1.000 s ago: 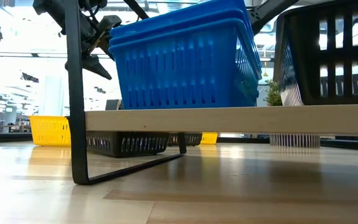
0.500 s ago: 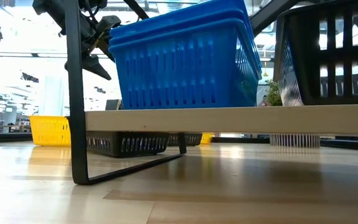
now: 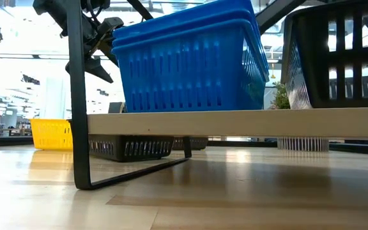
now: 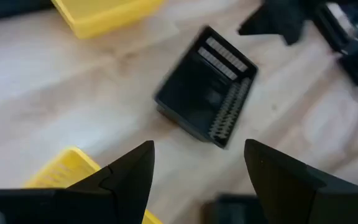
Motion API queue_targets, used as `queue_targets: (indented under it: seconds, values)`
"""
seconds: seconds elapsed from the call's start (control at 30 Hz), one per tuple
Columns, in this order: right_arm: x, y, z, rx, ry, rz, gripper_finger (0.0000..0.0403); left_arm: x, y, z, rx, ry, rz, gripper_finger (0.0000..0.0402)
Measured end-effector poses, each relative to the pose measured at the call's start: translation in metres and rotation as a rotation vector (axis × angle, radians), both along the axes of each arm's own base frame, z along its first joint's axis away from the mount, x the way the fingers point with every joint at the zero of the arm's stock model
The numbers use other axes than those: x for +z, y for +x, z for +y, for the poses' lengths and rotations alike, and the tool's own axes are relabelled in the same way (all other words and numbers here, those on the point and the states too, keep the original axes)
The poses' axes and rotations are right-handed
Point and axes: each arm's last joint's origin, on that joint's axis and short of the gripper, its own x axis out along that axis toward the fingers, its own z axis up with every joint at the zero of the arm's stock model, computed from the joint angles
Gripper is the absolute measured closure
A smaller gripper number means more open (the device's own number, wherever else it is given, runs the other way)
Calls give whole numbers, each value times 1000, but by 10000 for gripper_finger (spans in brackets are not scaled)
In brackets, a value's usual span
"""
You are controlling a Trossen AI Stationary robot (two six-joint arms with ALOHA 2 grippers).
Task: Stack baskets on shelf by color
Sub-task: Stack the top yellow bin on top of the yellow bin on the shelf
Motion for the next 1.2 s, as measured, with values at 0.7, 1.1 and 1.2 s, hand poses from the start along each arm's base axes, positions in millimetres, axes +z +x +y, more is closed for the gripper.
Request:
queue_targets:
  seconds: [0.7, 1.1, 1.2]
  values:
    - [113, -11, 108, 276, -126, -244, 295, -41, 24, 140, 327, 101, 24, 306]
    - [121, -9, 169, 394, -126, -272, 295, -71, 44, 206, 166, -17, 35, 398]
    - [121, -9, 180, 412, -114, -279, 295, -87, 62, 200, -97, -201, -62, 400]
